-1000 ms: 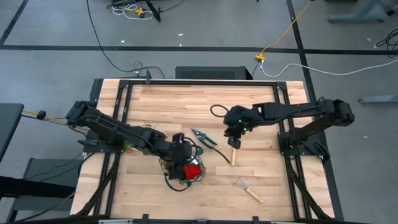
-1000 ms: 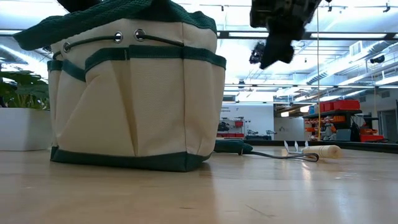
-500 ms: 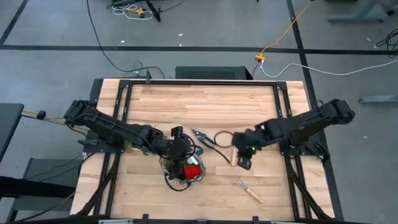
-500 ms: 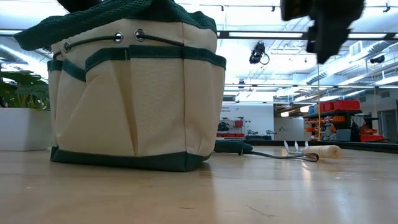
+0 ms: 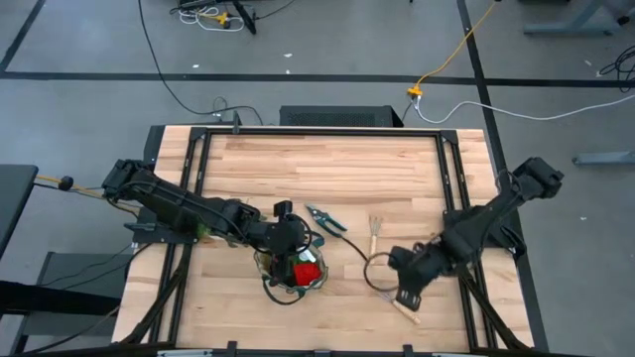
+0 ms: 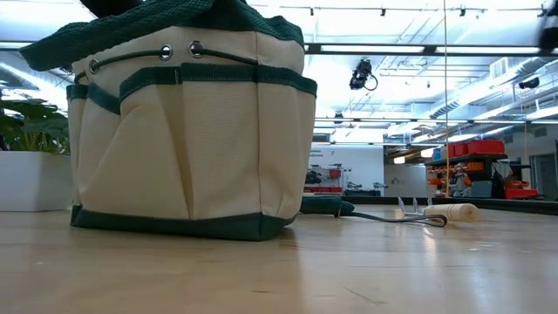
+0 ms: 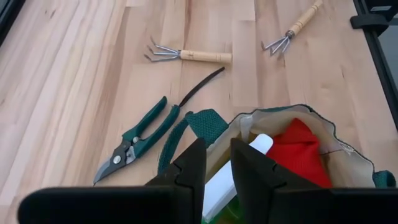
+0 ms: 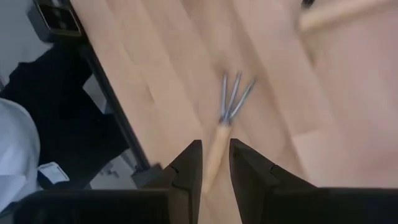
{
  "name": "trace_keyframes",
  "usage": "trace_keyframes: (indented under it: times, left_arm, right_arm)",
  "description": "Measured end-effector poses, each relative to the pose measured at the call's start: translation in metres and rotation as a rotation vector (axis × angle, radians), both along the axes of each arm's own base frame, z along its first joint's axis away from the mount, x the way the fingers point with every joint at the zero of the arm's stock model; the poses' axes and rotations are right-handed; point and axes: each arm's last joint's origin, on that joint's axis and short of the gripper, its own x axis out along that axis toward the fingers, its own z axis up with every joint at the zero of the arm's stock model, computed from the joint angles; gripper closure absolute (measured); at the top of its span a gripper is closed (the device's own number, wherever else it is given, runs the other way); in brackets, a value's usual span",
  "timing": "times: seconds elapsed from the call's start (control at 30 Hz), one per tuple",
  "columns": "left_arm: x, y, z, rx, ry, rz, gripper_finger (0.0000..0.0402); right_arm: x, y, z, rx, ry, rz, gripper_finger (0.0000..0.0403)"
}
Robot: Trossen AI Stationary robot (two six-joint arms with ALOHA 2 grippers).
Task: Pick & Place Garden tools in Gardening bag
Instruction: Put the bottom hand rake into the gardening bag
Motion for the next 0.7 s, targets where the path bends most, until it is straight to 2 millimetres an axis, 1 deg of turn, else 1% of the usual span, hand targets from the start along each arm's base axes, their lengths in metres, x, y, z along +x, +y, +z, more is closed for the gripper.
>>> trace_keyframes:
  times: [0.13, 0.3, 0.43, 0.6, 0.7]
  left_arm:
    - [0.000, 0.000, 0.000, 0.002, -0.001, -0.003, 0.0323]
    - [0.000, 0.000, 0.000, 0.009, -0.002, -0.008, 0.0323]
    - [0.000, 0.000, 0.000, 0.009, -0.002, -0.009, 0.0323]
    - [0.000, 0.000, 0.000, 0.006, -0.003, -0.007, 0.0323]
    - [0.000, 0.000, 0.000, 0.006, -0.003, -0.007, 0.0323]
  right_arm:
    - [-0.008, 0.022, -0.011, 0.017, 0.068, -0.021, 0.0321]
    - [-0.010, 0.040, -0.028, 0.010, 0.151, -0.057, 0.0321]
    - [-0.007, 0.048, -0.044, -0.019, 0.211, -0.093, 0.0321]
    - [-0.002, 0.055, -0.063, -0.041, 0.276, -0.082, 0.0321]
    - [0.000, 0.057, -0.071, -0.054, 0.296, -0.065, 0.0321]
